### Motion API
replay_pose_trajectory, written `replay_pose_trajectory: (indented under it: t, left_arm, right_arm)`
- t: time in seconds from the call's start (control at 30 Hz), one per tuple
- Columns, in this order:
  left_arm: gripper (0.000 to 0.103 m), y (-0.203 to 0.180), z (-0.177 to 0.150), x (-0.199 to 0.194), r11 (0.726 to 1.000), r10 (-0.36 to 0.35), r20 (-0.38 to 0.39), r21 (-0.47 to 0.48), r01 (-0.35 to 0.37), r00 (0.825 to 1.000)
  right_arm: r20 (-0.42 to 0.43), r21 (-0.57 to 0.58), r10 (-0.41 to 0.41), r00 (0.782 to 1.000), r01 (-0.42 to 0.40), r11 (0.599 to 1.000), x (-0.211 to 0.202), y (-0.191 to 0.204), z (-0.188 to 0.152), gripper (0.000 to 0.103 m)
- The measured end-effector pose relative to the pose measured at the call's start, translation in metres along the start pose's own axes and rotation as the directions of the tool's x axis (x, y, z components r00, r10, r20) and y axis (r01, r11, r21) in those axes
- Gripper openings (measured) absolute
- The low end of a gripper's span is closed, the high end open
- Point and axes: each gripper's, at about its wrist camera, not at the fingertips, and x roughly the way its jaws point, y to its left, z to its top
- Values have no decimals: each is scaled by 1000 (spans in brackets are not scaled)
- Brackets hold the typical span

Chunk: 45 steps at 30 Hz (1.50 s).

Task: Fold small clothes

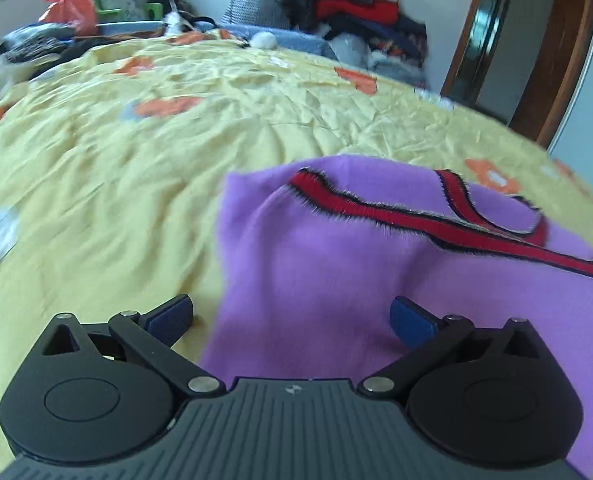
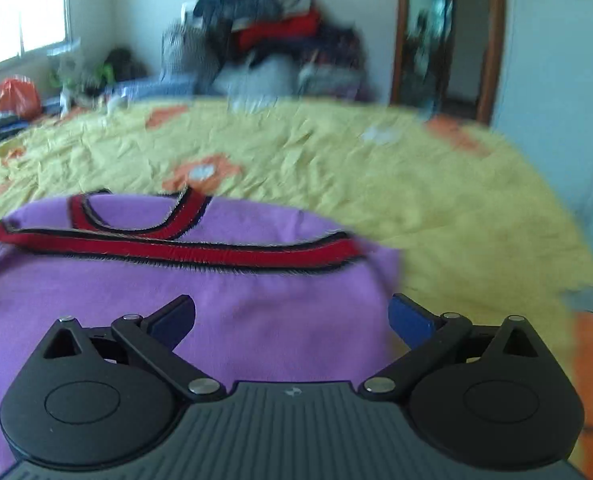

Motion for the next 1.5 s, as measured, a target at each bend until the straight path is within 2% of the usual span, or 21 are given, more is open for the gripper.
replay_pose_trajectory:
  t: [0.1, 0.2, 0.33, 0.43, 0.5, 0.57, 0.63, 0.7, 0.8, 0.87, 0.93, 1.0, 1.03, 1.1, 1.13, 1.2, 1.3, 1.37, 1.43, 1.47, 1.5]
  left_arm:
    - [103, 4, -24, -25, 995, -83, 23, 60, 82, 996]
    - [103, -29, -25, -26, 971, -121, 26, 213, 113, 992]
    - [103, -75, -2, 6, 947, -69, 61, 318, 47, 996]
    - [103, -80, 20, 49, 956, 16, 11, 294, -19, 1000]
    - [103, -61, 34, 65, 981, 25, -14, 194, -22, 1000]
    - [103, -43, 45, 70, 987, 62, -18, 150, -59, 998]
    - [103, -35, 49, 58, 989, 50, -55, 138, -42, 997]
    - [103, -24, 41, 30, 985, 67, -36, 161, -60, 997]
    - [103, 9, 21, -18, 990, -73, -39, 116, 77, 997]
    - [103, 31, 5, -39, 982, -164, -81, 82, 170, 983]
    - [103, 48, -9, -49, 971, -228, -131, 43, 236, 965]
    - [103, 62, -20, -47, 944, -327, -187, -34, 327, 926]
    - [103, 68, -24, -45, 931, -365, -200, -73, 358, 909]
    - [103, 73, -25, -45, 918, -395, -179, -109, 381, 901]
    - [103, 76, -23, -42, 899, -434, -182, -153, 411, 882]
    - [103, 82, -20, -31, 826, -546, -195, -289, 484, 815]
    - [103, 79, -22, -14, 726, -665, -227, -418, 545, 712]
    - [103, 80, -24, -7, 684, -698, -196, -464, 562, 689]
    - [103, 84, -23, -1, 651, -716, -166, -508, 564, 678]
    - [103, 83, -21, 2, 647, -719, -173, -521, 557, 673]
    - [103, 82, -19, 4, 645, -720, -180, -530, 550, 671]
  right_arm:
    - [-23, -28, 128, 991, -129, 991, -24, -5, -30, 103]
    - [14, -112, 99, 995, -96, 989, -22, 20, -24, 103]
    - [23, -82, 118, 993, -116, 990, 16, 40, 14, 103]
    - [-88, -88, 39, 995, -47, 995, 70, 46, 44, 103]
    - [-152, -146, -33, 988, 10, 989, 100, 40, 43, 103]
    - [-168, 11, 66, 984, -65, 998, 106, 7, 45, 103]
    - [-162, -46, -76, 984, 69, 997, 84, 0, 49, 103]
    - [-44, -105, -113, 993, 108, 989, 38, -6, 37, 103]
    - [-23, -83, -45, 999, 43, 996, -20, -34, 3, 103]
    - [-63, 43, 153, 986, -151, 988, -47, -67, -25, 103]
    - [-96, 252, 314, 944, -282, 926, -57, -100, -43, 103]
    - [-80, 408, 438, 895, -372, 834, -57, -125, -59, 103]
    - [-54, 486, 491, 870, -407, 773, -54, -136, -66, 103]
    - [-7, 607, 575, 818, -453, 652, -40, -150, -78, 103]
    - [21, 623, 586, 810, -469, 626, -40, -151, -80, 103]
    - [8, 617, 599, 800, -476, 627, -39, -144, -77, 103]
    - [49, 657, 664, 746, -525, 541, -27, -136, -74, 103]
    - [55, 669, 689, 722, -539, 511, -20, -125, -71, 102]
    - [12, 628, 648, 761, -511, 588, -20, -109, -66, 97]
    - [2, 612, 628, 778, -498, 614, -19, -102, -64, 80]
    - [-3, 615, 615, 789, -483, 623, -15, -98, -64, 43]
